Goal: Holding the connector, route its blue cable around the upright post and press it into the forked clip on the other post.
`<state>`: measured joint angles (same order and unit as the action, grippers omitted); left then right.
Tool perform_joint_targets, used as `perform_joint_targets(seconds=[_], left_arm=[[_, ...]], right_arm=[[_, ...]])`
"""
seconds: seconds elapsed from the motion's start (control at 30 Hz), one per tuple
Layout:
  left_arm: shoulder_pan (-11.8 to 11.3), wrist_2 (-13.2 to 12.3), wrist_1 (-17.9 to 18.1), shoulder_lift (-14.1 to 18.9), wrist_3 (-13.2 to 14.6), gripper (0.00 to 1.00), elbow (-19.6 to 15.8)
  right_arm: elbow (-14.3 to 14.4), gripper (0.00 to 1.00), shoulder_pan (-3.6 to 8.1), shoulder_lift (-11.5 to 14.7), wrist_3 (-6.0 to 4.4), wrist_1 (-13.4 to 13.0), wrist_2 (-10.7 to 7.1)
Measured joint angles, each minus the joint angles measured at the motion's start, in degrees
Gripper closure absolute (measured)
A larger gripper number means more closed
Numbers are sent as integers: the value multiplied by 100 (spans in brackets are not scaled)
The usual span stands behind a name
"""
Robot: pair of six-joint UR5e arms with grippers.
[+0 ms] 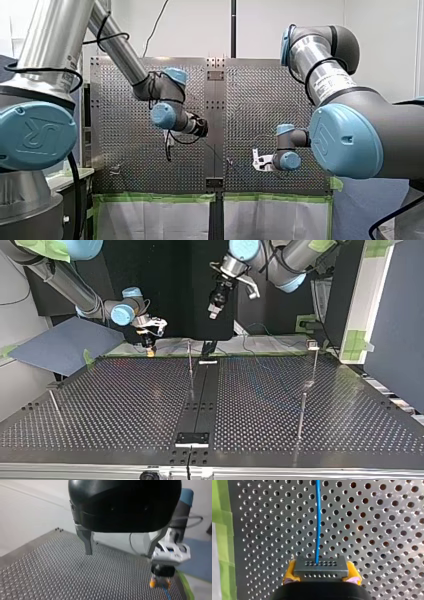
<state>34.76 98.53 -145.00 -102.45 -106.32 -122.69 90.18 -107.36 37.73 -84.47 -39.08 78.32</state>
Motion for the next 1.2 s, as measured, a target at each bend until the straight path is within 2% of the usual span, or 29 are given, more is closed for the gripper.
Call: perform_joint_targets(seconds=[0.2, 0.33, 0.5, 0.73, 1.07, 1.2], left_arm=[[-83, 96, 159, 349, 265, 0, -348], [-91, 126, 360, 594, 422, 0, -594], [-76, 242, 443, 909, 692, 0, -909], [-60, 281, 487, 1291, 798, 0, -1298], [-71, 284, 983, 1155, 683, 0, -1729], [-104, 284, 1222, 1144, 533, 0, -1829]], right_arm=[[-2, 100, 0, 2, -1, -4, 0], [-2, 100, 0, 1, -1, -4, 0], [1, 100, 0, -2, -1, -1, 0], [2, 100, -5, -2, 1, 8, 0], [-2, 100, 2, 0, 12, 11, 11], [-5, 100, 24, 2, 35, 20, 119]])
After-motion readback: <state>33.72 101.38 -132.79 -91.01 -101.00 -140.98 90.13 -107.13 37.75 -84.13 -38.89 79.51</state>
